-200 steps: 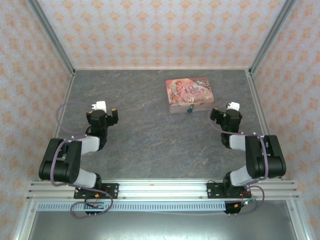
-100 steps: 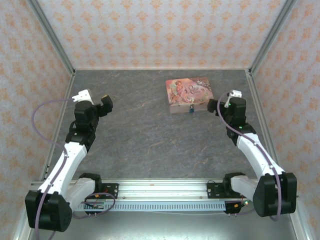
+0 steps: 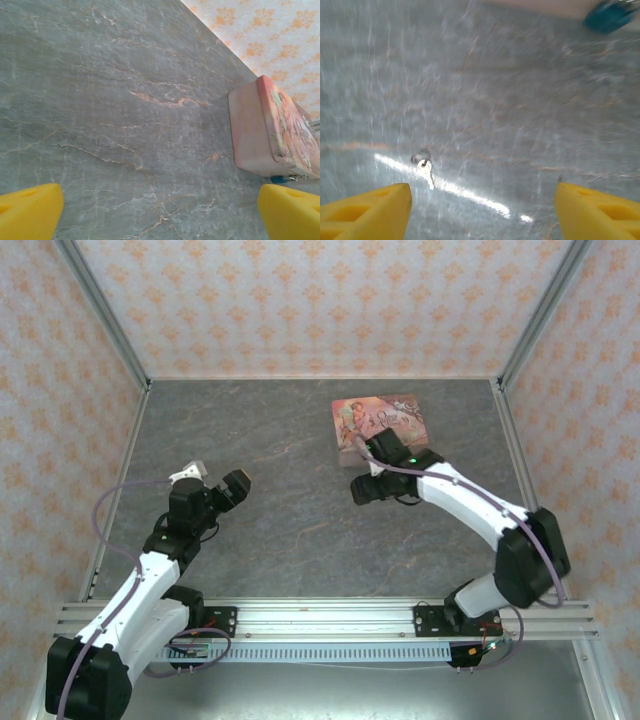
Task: Unlock a padlock with a key
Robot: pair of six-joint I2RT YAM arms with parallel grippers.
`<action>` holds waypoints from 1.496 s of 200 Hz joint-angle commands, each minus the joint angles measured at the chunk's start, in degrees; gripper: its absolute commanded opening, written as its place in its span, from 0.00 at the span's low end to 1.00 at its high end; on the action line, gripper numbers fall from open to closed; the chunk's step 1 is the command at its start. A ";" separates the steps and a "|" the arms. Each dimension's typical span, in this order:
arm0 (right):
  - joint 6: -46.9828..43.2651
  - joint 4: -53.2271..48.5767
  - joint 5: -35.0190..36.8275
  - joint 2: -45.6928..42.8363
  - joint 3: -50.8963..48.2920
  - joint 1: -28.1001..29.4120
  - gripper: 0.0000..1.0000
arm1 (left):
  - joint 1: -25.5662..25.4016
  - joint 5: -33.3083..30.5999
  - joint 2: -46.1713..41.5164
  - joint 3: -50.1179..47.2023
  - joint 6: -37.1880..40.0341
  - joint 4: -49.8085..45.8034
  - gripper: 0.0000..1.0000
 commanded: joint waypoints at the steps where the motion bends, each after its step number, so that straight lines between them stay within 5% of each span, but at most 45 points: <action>1: -4.45 -10.08 0.91 5.58 5.20 2.11 0.70 | -0.32 1.21 0.43 0.74 -1.18 2.05 1.00; 108: -10.42 -17.48 0.65 27.15 20.27 8.58 0.54 | -0.46 0.19 0.47 1.23 -1.00 -0.29 1.00; 229: -9.10 -17.00 -1.50 32.21 22.12 9.28 0.37 | -0.43 -1.15 -1.02 1.27 -0.76 -2.97 1.00; 299: -7.77 -16.66 -2.10 32.84 20.89 9.55 0.16 | -0.51 -1.49 -2.50 1.36 -0.21 -4.90 1.00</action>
